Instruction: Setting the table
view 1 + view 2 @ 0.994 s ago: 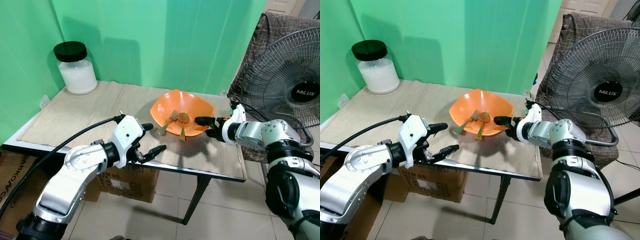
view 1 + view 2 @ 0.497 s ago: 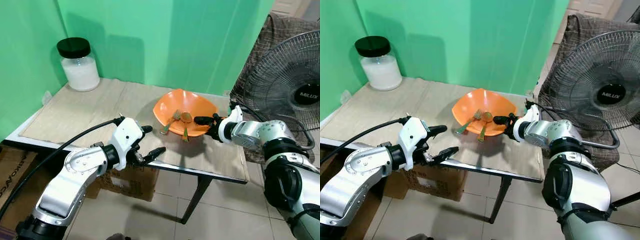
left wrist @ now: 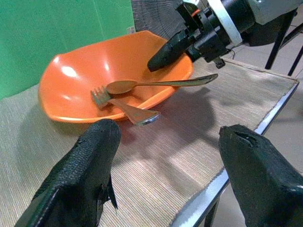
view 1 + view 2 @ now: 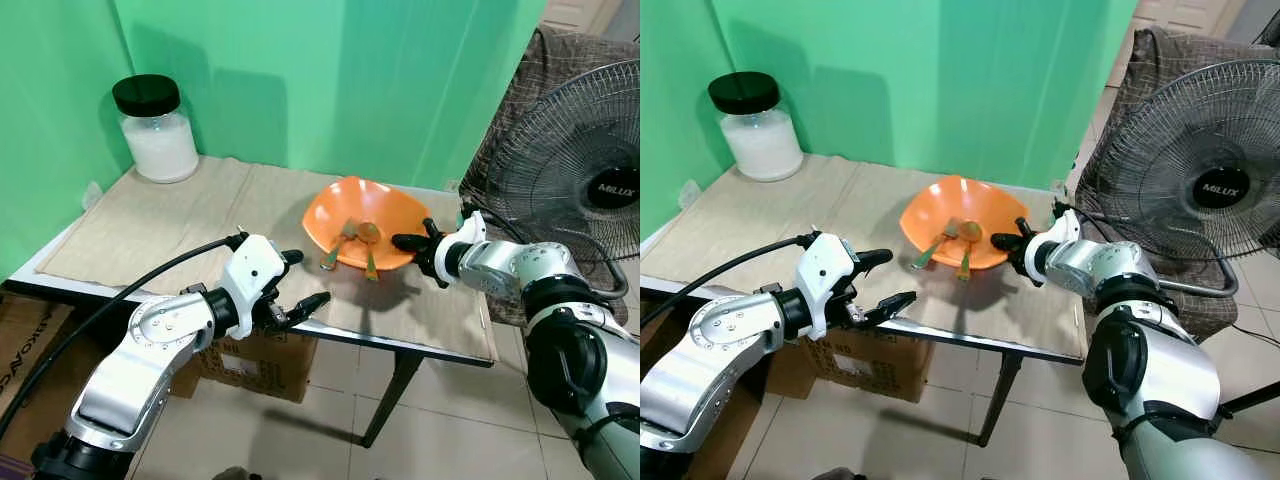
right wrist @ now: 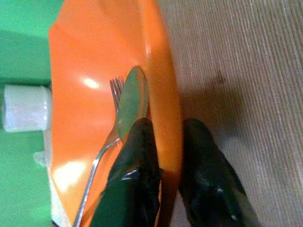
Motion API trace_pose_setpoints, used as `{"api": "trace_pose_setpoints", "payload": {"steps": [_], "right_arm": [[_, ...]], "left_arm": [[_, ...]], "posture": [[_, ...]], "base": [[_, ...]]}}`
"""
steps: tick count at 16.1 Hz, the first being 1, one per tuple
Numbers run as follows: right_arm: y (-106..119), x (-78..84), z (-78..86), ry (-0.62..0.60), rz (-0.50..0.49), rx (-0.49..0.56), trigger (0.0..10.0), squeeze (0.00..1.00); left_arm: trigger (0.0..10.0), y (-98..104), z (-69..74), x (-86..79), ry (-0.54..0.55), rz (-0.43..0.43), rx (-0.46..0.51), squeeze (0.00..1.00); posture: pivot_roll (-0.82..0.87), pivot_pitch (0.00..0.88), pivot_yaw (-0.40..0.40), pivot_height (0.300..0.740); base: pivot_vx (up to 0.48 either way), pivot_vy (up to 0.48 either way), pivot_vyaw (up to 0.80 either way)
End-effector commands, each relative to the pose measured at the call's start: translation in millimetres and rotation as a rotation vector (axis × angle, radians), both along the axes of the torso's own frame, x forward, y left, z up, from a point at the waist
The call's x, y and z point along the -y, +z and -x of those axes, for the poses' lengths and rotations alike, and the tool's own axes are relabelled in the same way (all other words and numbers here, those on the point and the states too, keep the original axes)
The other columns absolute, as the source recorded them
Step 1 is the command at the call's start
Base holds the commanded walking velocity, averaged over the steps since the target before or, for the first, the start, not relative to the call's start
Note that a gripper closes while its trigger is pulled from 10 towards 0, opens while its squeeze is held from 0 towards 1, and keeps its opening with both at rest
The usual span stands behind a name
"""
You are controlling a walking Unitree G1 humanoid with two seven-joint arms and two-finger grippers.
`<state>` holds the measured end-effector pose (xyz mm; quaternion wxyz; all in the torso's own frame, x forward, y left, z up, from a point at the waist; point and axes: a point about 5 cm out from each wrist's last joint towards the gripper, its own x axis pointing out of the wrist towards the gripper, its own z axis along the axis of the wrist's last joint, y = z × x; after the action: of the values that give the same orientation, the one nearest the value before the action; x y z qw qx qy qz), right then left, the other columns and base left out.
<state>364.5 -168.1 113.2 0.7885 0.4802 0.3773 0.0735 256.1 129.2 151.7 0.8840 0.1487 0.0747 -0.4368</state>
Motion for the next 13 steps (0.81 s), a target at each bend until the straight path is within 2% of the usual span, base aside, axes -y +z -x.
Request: {"api": "trace_pose_setpoints", "payload": {"steps": [1, 9, 13], "right_arm": [[6.4, 0.2, -3.5, -0.017, -0.02, 0.015, 0.0, 0.0], [7.9, 1.9, -4.7, -0.058, -0.055, -0.005, 0.0, 0.0], [12.3, 6.8, -9.4, -0.096, 0.0, 0.019, 0.0, 0.0]], "left_arm": [[10.0, 5.3, -0.4, -0.8, -0.001, -0.002, 0.017, 0.0], [10.0, 5.4, -1.4, 0.7, -0.008, 0.0, 0.016, 0.0], [10.0, 5.8, -1.3, 0.8, -0.007, 0.001, 0.016, 0.0]], "posture": [[-0.16, 0.0, -0.077, 0.74], [-0.16, 0.0, -0.073, 0.74], [-0.16, 0.0, -0.073, 0.74]], "base": [[0.0, 0.0, 0.0], [0.0, 0.0, 0.0], [0.0, 0.0, 0.0]]}}
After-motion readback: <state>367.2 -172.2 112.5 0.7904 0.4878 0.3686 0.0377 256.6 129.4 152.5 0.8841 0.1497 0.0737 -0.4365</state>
